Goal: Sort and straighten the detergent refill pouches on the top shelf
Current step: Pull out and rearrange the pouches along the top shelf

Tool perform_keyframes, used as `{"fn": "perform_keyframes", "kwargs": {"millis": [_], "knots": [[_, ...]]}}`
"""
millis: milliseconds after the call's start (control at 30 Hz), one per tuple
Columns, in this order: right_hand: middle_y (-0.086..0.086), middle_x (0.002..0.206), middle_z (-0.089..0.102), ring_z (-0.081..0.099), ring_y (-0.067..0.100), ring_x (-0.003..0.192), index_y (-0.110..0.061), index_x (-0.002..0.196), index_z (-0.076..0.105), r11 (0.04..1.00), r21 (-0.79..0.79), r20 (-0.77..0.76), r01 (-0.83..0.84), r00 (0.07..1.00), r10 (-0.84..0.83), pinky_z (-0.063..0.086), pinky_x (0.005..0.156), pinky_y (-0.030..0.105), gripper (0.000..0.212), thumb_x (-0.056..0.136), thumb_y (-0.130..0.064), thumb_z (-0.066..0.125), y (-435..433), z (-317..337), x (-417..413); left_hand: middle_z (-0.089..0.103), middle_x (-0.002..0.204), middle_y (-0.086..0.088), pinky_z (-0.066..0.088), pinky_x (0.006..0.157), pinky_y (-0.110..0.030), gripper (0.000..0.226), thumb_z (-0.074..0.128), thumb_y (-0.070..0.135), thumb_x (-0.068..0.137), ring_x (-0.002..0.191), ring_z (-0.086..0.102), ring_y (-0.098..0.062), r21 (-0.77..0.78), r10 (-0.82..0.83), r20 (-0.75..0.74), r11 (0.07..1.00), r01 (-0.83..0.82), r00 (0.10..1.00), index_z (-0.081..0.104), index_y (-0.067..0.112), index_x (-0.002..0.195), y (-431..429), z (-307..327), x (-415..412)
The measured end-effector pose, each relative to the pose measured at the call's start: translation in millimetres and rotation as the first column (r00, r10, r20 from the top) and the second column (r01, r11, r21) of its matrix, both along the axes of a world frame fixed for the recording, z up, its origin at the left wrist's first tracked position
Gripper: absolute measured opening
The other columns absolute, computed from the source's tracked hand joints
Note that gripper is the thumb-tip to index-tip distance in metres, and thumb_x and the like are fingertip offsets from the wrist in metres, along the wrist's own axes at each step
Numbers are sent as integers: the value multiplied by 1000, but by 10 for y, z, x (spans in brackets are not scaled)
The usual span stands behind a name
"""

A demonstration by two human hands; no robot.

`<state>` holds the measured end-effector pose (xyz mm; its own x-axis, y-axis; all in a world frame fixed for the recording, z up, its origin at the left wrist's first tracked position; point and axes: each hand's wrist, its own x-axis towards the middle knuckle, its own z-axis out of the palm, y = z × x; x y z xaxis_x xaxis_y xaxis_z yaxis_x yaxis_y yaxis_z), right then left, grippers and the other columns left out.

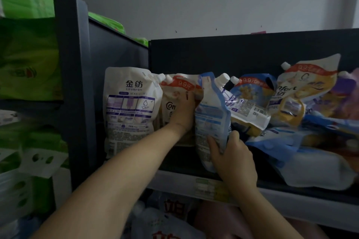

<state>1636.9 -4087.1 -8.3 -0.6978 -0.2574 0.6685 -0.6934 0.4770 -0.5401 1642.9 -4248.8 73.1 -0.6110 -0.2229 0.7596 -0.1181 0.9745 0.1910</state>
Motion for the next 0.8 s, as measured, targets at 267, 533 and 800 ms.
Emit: {"fn": "perform_keyframes", "kwargs": {"millis": [267, 533, 800], "knots": [[0, 84, 55, 57, 21, 68, -20, 86, 36, 1000, -1, 1, 1, 1000, -1, 44, 46, 30, 43, 88, -60, 50, 0, -8, -1, -20, 159, -4, 12, 115, -52, 98, 59, 37, 91, 147, -9, -26, -281, 98, 362, 960, 9, 927, -19, 20, 149, -245, -338, 203], [-1, 82, 55, 50, 16, 62, -20, 87, 37, 1000, 16, -16, 27, 1000, -27, 39, 42, 27, 44, 88, -61, 49, -3, -4, -10, -42, 144, -4, -9, 112, -59, 91, 46, 44, 96, 141, -27, -35, -480, 368, 366, 862, -165, 855, -32, 26, 139, -446, -389, 72], [-1, 83, 55, 51, 17, 64, -19, 89, 38, 999, 37, -14, 24, 1000, -24, 43, 46, 28, 43, 88, -61, 49, 7, 22, 3, -36, 152, -11, -1, 113, -63, 107, 58, 53, 87, 143, -22, -36, -173, 236, 528, 970, -169, 816, -30, 33, 144, -348, -199, -63]]}}
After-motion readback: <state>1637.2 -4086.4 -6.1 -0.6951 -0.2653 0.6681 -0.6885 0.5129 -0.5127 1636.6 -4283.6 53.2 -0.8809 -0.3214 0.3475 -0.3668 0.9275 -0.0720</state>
